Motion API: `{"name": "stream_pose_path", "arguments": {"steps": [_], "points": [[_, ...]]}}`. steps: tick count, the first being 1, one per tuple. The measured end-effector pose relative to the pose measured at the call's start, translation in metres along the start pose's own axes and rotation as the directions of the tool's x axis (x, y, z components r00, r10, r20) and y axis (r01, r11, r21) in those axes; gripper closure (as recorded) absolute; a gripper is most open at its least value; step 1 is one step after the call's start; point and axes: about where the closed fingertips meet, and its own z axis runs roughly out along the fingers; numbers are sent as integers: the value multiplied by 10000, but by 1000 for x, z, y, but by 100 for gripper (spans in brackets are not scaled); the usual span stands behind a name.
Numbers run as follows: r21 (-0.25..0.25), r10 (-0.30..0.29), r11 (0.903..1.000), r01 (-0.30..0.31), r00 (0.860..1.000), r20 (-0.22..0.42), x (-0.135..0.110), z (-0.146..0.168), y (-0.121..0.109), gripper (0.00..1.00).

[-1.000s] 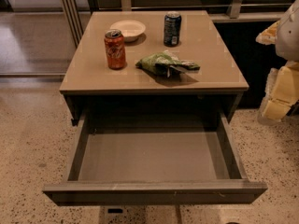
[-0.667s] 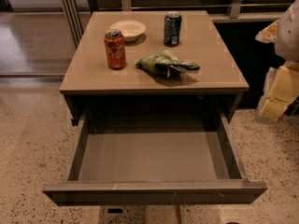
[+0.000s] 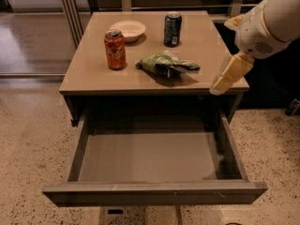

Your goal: Place green jalapeno chip bag into top drawer

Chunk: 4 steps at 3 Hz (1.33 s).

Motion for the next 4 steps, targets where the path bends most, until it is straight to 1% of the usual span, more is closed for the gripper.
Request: {"name": "stream_pose_path", "arguments": {"steps": [1,2,3,4], "points": [[448,17,9990,-93,9860,1669,-27,38,-39,0],[449,16,9990,-92,9859,1671,-27,38,-39,0],[641,-176,9979,48,9793,2017,-29,52,-35,0],[771,-453,9967,272,9687,2440,-36,76,-27,0]]}}
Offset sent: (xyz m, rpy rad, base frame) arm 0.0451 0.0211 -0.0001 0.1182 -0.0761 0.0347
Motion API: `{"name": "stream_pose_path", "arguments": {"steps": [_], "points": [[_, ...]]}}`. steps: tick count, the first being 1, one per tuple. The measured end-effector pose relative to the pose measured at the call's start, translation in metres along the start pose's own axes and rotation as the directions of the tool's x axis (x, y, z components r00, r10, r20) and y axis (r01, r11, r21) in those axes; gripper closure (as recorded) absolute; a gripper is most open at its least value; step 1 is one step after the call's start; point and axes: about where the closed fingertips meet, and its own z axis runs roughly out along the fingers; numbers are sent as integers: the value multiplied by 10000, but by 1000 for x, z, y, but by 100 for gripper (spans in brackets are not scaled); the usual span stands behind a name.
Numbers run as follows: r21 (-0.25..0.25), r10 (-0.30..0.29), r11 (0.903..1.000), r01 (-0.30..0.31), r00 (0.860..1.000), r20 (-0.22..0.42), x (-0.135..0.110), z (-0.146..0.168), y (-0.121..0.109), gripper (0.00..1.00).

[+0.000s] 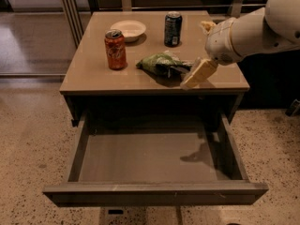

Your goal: Place green jalapeno chip bag into top drawer

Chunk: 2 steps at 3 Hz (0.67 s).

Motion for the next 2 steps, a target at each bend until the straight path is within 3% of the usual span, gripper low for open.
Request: {"name": "stream_pose_path", "arguments": {"steps": [1,2], "points": [[76,-229,9997,227,9995,197,5,24,9,0],[125,-311,9994,308,9993,216,13,45,12,8]]}}
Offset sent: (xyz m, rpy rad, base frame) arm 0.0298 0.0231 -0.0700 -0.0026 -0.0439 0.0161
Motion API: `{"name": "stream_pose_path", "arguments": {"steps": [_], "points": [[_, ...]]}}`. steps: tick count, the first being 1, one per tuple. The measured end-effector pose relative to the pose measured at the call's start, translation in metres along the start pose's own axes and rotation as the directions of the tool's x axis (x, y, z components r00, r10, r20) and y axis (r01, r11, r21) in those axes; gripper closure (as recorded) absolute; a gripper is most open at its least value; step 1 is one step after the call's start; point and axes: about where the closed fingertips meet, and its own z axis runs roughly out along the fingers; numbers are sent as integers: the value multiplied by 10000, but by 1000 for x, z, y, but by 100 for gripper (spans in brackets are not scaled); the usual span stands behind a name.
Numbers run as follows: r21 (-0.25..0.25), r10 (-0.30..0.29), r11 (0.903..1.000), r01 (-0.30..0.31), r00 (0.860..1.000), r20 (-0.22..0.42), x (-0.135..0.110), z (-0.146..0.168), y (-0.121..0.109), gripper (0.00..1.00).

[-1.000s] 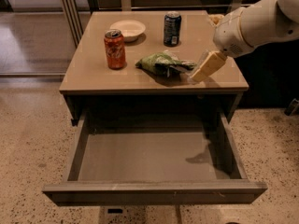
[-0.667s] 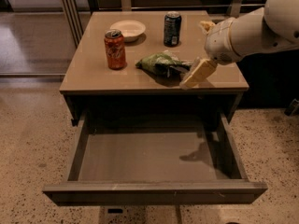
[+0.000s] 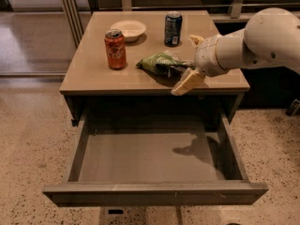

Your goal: Place green jalapeno chip bag into top drawer

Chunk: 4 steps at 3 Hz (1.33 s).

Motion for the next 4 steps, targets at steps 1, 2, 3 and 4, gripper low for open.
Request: {"name": "stream_pose_path", "arguments": {"steps": [1,2,3,4], "points": [[49,-19,10000,19,10000,-53,9,17,0,24],[57,-21,10000,21,10000,-54,9,19,0,49],[56,-21,10000,22,10000,-54,9,19,0,72],[56,-21,10000,22,10000,-54,9,19,0,95]]}}
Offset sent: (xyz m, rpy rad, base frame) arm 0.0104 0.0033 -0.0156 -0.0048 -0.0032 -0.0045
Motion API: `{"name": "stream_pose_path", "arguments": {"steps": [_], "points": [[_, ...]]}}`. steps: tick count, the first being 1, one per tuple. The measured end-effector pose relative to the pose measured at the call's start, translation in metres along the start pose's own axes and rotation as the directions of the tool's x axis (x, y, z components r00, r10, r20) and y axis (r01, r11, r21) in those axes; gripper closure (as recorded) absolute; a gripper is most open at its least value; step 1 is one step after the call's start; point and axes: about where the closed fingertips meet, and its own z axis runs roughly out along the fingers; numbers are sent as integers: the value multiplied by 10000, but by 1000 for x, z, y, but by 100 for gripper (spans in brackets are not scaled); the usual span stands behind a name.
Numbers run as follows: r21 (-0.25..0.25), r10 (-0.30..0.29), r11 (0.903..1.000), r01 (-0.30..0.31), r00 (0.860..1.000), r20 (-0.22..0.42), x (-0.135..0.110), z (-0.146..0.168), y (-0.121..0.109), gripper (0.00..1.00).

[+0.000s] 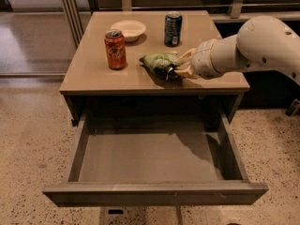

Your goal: Place green jalapeno chip bag into top drawer

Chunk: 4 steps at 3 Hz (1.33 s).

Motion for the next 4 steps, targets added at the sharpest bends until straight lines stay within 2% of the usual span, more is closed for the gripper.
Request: {"name": "stream_pose_path", "arguments": {"steps": [1,2,3,4], "points": [[-206,-123,9997,132,9990,430,-6,-3,4,100],[-809,-312,9957,445,9868,1590,-19,-18,16,100],[-1462,-491,9847,953,9553,2914,-30,-53,30,100],[-2185,-66,9696,1102,9043,4269,-41,-88,27,100]]}}
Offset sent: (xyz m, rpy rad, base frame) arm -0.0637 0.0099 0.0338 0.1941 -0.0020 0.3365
